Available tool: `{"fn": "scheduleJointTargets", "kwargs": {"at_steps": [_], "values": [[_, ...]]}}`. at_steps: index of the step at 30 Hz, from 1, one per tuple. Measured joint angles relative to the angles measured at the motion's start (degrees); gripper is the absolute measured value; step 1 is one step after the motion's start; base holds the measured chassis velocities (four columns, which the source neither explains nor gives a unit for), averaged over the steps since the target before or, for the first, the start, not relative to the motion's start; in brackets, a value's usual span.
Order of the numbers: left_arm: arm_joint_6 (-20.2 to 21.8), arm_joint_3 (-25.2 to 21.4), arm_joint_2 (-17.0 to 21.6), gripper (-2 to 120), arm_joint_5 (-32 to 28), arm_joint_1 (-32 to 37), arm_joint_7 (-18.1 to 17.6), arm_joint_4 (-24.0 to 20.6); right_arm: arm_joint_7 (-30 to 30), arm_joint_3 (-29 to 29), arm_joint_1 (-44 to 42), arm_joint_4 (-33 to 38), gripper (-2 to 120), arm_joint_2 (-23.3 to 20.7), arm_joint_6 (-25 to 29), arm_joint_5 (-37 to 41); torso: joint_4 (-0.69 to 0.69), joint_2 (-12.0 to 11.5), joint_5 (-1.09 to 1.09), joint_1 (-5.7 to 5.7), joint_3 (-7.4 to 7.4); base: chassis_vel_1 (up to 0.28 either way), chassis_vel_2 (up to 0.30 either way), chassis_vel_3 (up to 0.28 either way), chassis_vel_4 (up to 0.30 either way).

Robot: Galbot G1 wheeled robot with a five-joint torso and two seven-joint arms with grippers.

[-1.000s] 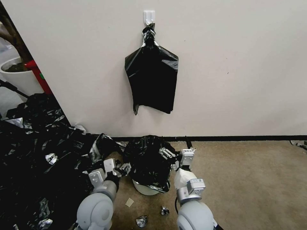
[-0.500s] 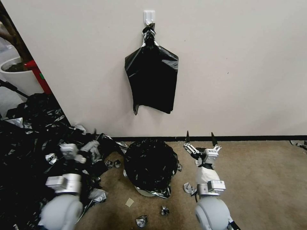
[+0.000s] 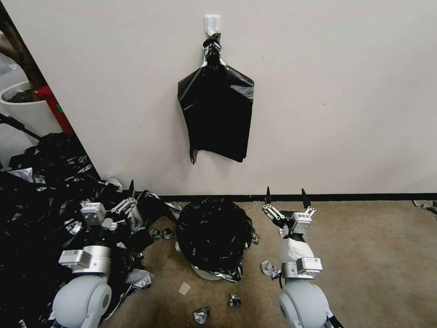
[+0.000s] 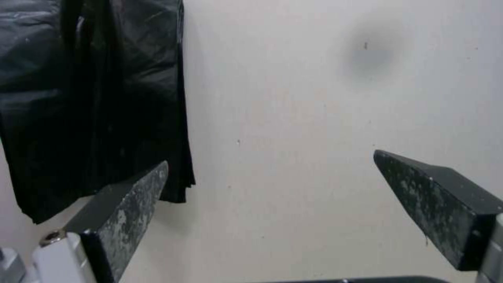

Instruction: Place a trash bag onto the trash bin.

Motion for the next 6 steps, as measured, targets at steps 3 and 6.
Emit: {"fn": "scheduleJointTargets", "kwargs": {"at_steps": [3,6], "values": [[0.06,0.03,-0.01,100,-0.02,-0.01,-0.09,0.0,0.02,-0.03,0.01,0.02,100,-0.01,-0.03,0.01,0.0,0.0,0.0,0.0,0.0,0.0,0.0,0.0,0.0],[0.11,0.06,-0.02,100,-0.04,-0.02,-0.13,0.0,0.03,-0.05,0.02,0.04,100,-0.02,-0.06,0.02,0.0,0.0,0.0,0.0,0.0,0.0,0.0,0.0,0.0]]}}
